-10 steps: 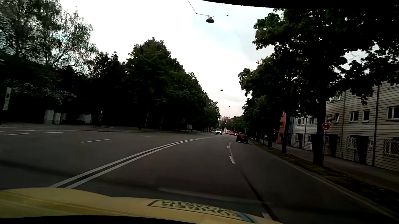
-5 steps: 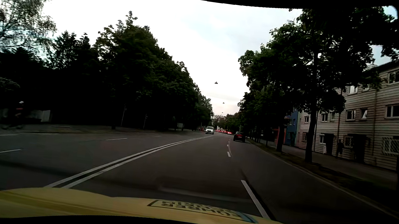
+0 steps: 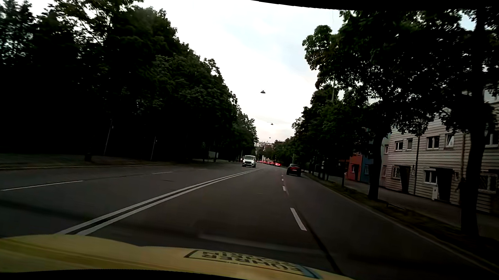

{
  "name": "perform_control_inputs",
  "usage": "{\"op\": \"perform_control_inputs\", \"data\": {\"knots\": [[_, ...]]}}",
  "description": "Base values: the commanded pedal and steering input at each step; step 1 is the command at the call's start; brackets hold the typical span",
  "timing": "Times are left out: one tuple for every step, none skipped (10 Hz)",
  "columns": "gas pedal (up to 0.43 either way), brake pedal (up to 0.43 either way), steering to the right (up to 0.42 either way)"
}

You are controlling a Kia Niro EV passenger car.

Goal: Follow the waypoints while adhering to traffic rules and regulations

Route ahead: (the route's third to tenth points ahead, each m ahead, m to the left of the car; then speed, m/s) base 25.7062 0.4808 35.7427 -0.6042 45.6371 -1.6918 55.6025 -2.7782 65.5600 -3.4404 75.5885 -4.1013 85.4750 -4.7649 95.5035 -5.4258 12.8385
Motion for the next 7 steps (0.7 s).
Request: {"op": "perform_control_inputs", "data": {"knots": [[0.059,0.000,0.025],[0.059,0.000,0.025],[0.059,0.000,0.025],[0.059,0.000,0.025],[0.059,0.000,0.025],[0.059,0.000,0.025],[0.059,0.000,0.023]]}}
